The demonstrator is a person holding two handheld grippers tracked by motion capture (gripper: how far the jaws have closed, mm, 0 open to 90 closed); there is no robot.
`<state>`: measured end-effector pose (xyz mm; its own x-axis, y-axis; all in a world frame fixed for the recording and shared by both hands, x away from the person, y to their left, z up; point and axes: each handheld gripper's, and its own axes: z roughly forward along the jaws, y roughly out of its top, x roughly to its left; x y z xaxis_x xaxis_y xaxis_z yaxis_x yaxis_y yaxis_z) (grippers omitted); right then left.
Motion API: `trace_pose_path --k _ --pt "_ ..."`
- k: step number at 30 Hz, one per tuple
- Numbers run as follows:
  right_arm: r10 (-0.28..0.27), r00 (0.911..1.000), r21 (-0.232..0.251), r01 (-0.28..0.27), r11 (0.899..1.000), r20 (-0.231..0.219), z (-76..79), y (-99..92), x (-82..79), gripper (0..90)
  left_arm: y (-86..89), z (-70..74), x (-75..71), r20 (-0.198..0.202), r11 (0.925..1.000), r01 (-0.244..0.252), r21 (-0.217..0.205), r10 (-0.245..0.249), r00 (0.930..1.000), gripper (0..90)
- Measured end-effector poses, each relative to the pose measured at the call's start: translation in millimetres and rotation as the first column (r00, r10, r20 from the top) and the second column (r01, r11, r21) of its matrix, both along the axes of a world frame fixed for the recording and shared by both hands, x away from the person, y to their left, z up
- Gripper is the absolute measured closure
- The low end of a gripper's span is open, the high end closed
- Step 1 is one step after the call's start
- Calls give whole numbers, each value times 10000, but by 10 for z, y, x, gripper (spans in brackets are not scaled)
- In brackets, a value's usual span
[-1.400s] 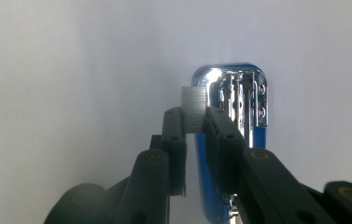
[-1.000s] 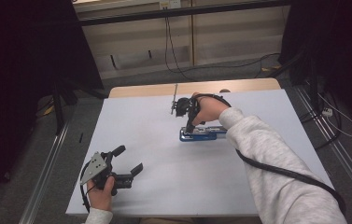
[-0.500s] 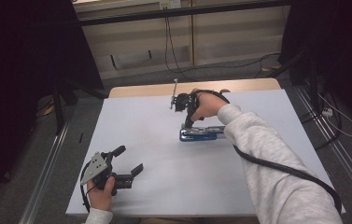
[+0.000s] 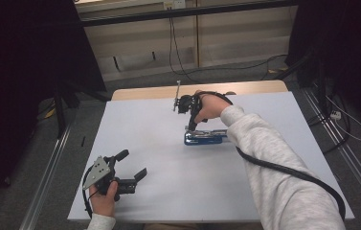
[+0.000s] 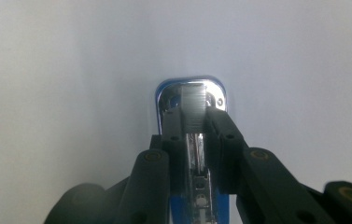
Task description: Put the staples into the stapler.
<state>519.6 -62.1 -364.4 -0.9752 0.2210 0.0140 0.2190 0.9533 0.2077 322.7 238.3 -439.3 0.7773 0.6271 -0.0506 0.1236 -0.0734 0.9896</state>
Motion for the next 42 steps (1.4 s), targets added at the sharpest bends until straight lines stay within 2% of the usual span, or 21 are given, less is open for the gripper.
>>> trace_pose_path --k 15,42 --pt "-16 9999 -103 15 9999 -99 -88 1 10 785 -3 -3 2 -38 10000 23 70 -23 10000 38" --pt "302 9995 -246 -305 9992 -128 -217 -30 30 785 -7 -2 -7 -61 10000 46 59 -46 10000 38"
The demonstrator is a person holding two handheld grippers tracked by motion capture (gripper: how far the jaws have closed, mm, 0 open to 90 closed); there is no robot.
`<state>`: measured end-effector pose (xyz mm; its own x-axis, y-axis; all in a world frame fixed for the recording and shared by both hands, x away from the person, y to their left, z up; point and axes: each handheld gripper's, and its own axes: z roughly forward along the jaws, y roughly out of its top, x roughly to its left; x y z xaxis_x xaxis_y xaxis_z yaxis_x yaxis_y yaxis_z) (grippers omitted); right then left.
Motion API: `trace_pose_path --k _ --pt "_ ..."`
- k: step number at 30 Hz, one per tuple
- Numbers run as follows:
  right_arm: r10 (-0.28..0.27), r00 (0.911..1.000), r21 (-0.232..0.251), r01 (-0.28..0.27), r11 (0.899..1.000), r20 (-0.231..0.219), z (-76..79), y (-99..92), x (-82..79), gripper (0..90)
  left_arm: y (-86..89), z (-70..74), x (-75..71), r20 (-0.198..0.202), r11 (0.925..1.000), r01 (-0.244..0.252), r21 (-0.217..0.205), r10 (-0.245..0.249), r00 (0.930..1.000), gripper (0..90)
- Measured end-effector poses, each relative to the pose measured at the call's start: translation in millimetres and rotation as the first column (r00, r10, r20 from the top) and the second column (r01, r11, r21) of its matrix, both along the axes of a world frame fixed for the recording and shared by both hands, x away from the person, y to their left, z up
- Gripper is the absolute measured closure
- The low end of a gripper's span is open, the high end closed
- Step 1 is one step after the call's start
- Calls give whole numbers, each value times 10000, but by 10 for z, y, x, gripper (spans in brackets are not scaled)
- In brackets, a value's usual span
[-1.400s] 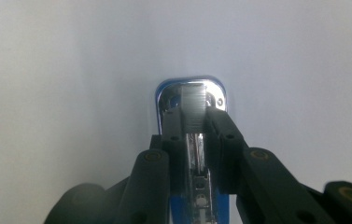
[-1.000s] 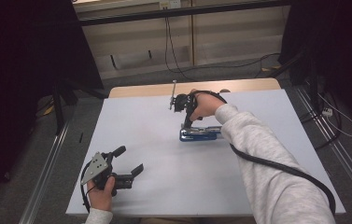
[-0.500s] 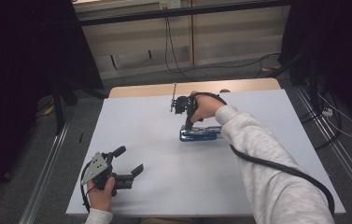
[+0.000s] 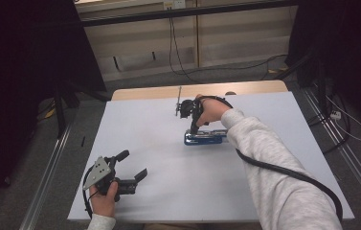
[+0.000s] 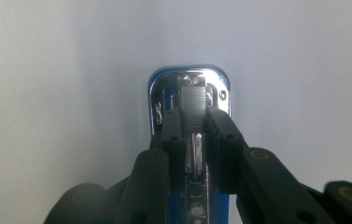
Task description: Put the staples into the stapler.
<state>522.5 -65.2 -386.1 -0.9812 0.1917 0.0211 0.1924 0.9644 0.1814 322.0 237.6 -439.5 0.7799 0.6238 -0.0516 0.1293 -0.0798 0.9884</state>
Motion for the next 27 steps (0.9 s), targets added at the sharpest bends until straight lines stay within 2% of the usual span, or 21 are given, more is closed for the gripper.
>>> trace_pose_path --k 15,18,19,20,23,24,26,27 --pt "103 9999 71 -103 9999 100 -47 20 1 780 2 -1 5 -3 10000 11 46 -11 10000 38" --pt "-22 9998 203 19 9998 192 -62 17 5 677 0 -3 6 -13 10000 27 65 -27 10000 38" --pt "-22 9998 203 19 9998 192 -62 17 5 677 0 -3 6 -13 10000 27 65 -27 10000 38" --pt "-155 9997 368 148 9992 187 -56 -5 -9 640 0 -3 8 -17 10000 37 53 -37 10000 38" --pt "-343 9992 583 331 9977 187 -33 -45 -30 617 -6 -8 8 -107 10000 77 53 -77 9999 38" --pt "-309 9992 739 290 9968 241 -20 -72 -40 610 -7 -9 14 -90 10000 66 51 -65 9999 38" --pt "-656 9975 1158 621 9913 266 29 -172 -71 555 -5 -7 24 -65 10000 45 68 -45 10000 38" --pt "-656 9975 1158 621 9913 266 29 -172 -71 555 -5 -7 24 -65 10000 45 68 -45 10000 38"
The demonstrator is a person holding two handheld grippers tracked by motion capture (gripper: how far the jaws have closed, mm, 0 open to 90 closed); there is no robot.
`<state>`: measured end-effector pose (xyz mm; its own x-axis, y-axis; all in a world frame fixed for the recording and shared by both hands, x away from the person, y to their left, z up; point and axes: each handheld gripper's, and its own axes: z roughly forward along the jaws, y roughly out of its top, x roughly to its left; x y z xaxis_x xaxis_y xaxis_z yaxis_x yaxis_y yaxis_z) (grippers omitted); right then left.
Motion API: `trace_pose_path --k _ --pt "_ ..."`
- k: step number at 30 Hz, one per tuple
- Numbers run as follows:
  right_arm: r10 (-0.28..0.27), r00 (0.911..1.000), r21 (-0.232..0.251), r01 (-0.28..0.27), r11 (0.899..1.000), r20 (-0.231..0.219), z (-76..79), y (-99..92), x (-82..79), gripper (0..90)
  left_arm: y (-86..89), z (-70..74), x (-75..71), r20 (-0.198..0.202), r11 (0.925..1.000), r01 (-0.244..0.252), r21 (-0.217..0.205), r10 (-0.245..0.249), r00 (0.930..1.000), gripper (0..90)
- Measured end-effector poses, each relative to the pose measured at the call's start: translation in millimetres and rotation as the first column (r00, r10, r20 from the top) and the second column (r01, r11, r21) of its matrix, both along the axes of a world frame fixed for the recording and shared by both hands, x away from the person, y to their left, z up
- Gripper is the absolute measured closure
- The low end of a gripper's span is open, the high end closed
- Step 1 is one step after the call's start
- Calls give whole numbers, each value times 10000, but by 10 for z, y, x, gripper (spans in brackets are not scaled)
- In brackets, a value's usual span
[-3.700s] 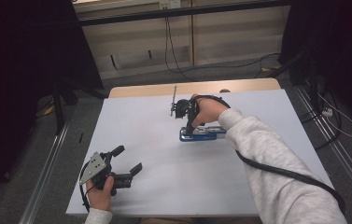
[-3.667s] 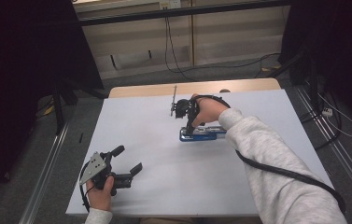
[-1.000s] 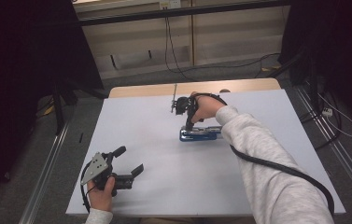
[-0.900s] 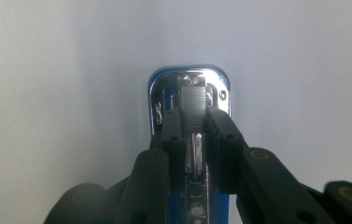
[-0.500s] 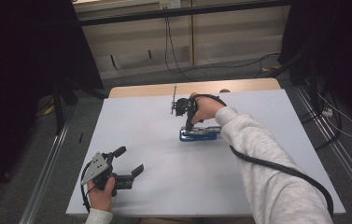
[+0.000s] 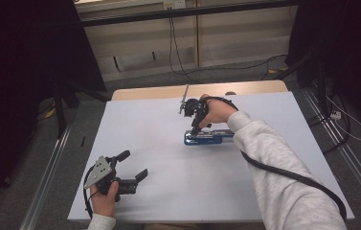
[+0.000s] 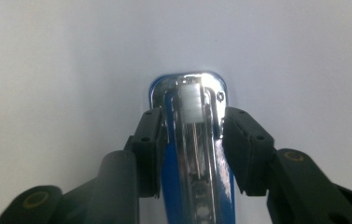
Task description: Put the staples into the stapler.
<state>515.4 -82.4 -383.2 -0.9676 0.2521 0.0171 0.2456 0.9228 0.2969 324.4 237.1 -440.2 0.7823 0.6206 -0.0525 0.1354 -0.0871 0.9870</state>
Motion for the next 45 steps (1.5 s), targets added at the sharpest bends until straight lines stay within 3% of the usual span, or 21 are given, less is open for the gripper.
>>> trace_pose_path --k 3,4,7,9,10,17,19,20,22,26,30,34,35,38,42,45 --pt "-279 9996 387 278 9989 31 31 -115 -34 517 -12 -4 20 -267 9998 170 -98 -173 9995 37" --pt "-683 9976 626 677 9957 83 40 -200 -55 464 -25 2 35 -422 9997 233 -71 -235 9988 37" --pt "-864 9962 889 854 9924 77 39 -295 -68 441 -33 14 55 -520 9998 188 -20 -189 9985 36" --pt "-1264 9918 1255 1230 9844 196 36 -423 -100 363 -76 27 87 -803 9995 324 -11 -324 9962 26" --pt "-1264 9918 1255 1230 9844 196 36 -423 -100 363 -76 27 87 -803 9995 324 -11 -324 9962 25" --pt "-2071 9780 2137 1971 9568 250 4 -736 -203 260 -245 57 164 -1335 9975 703 32 -692 9886 22" --pt "-2162 9760 2235 2049 9529 271 2 -769 -223 253 -274 46 189 -1530 9974 722 77 -702 9857 22" --pt "-2441 9696 2414 2326 9421 188 -5 -834 -259 228 -295 36 219 -1720 9968 791 93 -763 9821 22" --pt "-2514 9676 2505 2377 9385 234 -10 -869 -277 217 -307 33 238 -1800 9967 805 54 -782 9806 22" --pt "-3032 9527 2836 2849 9156 219 -40 -1014 -329 172 -348 61 323 -1901 9974 645 319 -573 9801 27" --pt "-3429 9390 3168 3169 8940 282 -48 -1148 -403 150 -367 96 411 -2061 9984 570 -53 -568 9769 27" --pt "-3774 9254 3284 3462 8788 344 -72 -1277 -486 123 -432 96 491 -2120 9991 376 197 -326 9767 28" --pt "-3896 9206 3351 3586 8713 279 -85 -1307 -507 121 -450 90 510 -2172 9992 392 103 -360 9755 29" --pt "-4052 9137 3455 3712 8619 292 -134 -1400 -561 121 -533 89 561 -2316 9986 422 324 -335 9722 28" --pt "-4382 8986 3592 4018 8423 222 -196 -1509 -644 114 -648 94 623 -2315 9974 508 501 -379 9721 28" --pt "-4618 8864 3750 4179 8275 312 -234 -1583 -719 112 -731 96 665 -2469 9963 589 631 -416 9682 28"
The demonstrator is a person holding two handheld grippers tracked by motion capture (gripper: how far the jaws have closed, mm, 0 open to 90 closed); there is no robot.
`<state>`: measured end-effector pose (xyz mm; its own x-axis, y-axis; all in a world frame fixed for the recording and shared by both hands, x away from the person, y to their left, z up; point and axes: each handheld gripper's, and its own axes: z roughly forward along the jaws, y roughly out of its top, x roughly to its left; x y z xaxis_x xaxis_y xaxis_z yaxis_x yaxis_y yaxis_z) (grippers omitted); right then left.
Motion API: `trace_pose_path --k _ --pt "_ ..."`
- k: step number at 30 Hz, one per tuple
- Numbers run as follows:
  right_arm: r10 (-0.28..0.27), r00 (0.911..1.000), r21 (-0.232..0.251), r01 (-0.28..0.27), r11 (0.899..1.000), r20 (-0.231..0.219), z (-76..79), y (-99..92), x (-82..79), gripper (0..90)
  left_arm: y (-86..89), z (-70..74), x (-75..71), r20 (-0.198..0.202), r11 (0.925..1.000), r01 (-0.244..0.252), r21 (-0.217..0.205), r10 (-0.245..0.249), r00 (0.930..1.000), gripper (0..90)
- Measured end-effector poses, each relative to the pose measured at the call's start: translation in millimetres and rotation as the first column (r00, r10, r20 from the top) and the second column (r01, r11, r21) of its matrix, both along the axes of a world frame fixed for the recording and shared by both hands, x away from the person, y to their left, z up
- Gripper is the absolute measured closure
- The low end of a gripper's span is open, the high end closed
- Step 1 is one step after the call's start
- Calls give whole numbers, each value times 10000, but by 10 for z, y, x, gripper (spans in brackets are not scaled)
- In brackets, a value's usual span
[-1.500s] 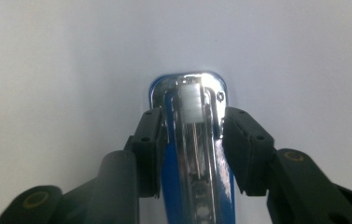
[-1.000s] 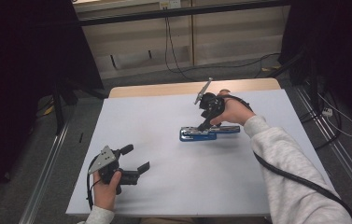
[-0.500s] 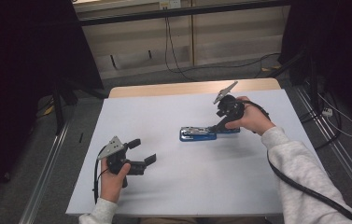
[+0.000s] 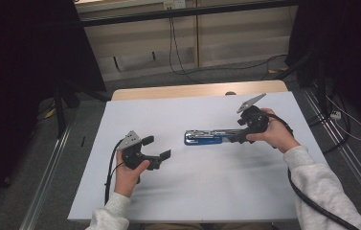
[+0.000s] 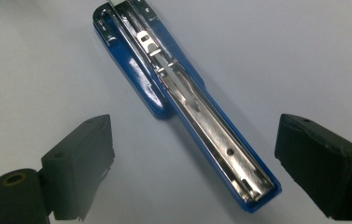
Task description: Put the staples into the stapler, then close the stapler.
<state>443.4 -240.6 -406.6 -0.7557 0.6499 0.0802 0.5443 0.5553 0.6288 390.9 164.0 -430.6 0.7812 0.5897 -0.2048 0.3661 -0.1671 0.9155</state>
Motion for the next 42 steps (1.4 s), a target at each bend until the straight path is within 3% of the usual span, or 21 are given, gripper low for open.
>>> trace_pose_path --k 5,12,18,21,23,25,27,31,35,38,39,41,42 --pt "-418 9990 184 416 9990 160 -54 -171 -171 107 -92 -4 88 -33 9995 -249 181 249 9997 30" --pt "-957 9949 334 947 9949 317 -57 -369 -285 108 -145 -20 166 -168 9979 -463 447 470 9988 33" --pt "-1411 9894 461 1394 9892 350 -90 -518 -349 165 -228 -59 217 -372 9952 -649 730 678 9970 160" --pt "-1530 9876 365 1517 9877 362 -136 -570 -379 241 -253 -94 250 -472 9924 -706 1011 757 9960 260" --pt "-1750 9842 435 1738 9838 256 -185 -601 -398 296 -270 -98 269 -537 9865 -839 1407 923 9943 358" --pt "-1843 9826 362 1833 9824 246 -242 -617 -404 423 -294 -109 294 -693 9876 -934 1260 1027 9923 476" --pt "-1867 9820 194 1861 9823 289 -291 -608 -400 532 -325 -123 327 -728 9836 -952 1532 1073 9916 588" --pt "-1750 9836 -127 1757 9844 438 -316 -540 -385 696 -385 -194 398 -1019 9822 -999 1588 1170 9879 747" --pt "-1921 9806 -295 1933 9807 401 -359 -458 -341 851 -470 -263 459 -1268 9777 -730 1968 992 9870 846" --pt "-1997 9795 -316 2005 9792 276 -391 -457 -326 886 -531 -272 475 -1230 9736 -575 2208 863 9886 872" --pt "-2116 9770 -278 2123 9768 278 -402 -461 -322 897 -570 -285 482 -1320 9755 -596 2116 890 9872 878" --pt "-2250 9742 -196 2253 9741 170 -418 -472 -309 900 -624 -318 513 -1358 9680 -575 2441 928 9864 888" --pt "-2313 9726 -116 2316 9727 228 -427 -473 -306 900 -644 -338 524 -1451 9678 -578 2449 956 9848 891"
